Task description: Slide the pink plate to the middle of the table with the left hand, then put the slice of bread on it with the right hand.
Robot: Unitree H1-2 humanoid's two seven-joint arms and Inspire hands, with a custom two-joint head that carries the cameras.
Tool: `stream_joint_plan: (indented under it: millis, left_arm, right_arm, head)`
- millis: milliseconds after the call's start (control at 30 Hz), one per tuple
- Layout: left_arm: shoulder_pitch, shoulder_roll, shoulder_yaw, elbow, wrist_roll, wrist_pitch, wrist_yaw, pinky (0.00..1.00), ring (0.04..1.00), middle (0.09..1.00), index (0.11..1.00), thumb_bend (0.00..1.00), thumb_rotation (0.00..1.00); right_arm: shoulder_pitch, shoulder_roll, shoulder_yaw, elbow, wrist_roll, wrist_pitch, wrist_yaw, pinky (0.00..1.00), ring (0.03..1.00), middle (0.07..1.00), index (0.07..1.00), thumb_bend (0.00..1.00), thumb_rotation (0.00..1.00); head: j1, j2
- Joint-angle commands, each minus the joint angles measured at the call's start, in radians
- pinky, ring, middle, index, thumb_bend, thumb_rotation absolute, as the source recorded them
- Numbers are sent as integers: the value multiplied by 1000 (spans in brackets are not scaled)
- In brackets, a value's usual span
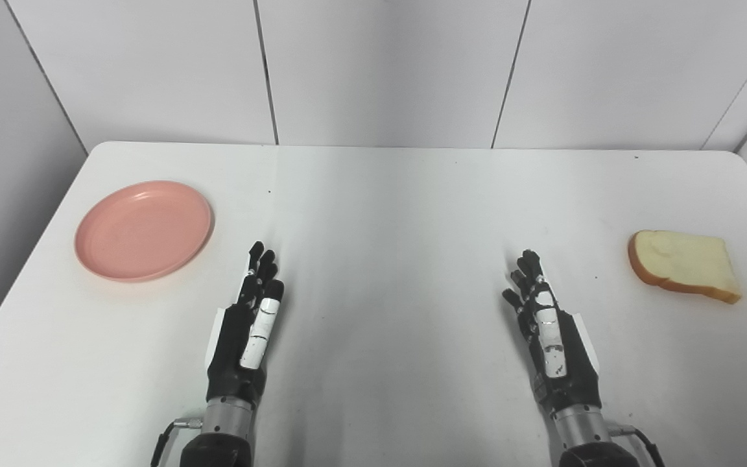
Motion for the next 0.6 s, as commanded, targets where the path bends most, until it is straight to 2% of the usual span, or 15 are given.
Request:
stream_joint_plan:
  millis: [0,567]
  left_arm:
    - [-19,-3,2,-11,-8,-29,-1,1000,1000,1000,1000,787,825]
    - [-20,-3,0,-9,-3,-31,0,1000,1000,1000,1000,791,829]
  right_arm:
    - [28,10,8,14,5,23,5,947,989,1000,985,848,994]
    - [28,9,8,13,8,24,8,953,991,1000,985,849,992]
  head:
    - [0,0]
    - [0,0]
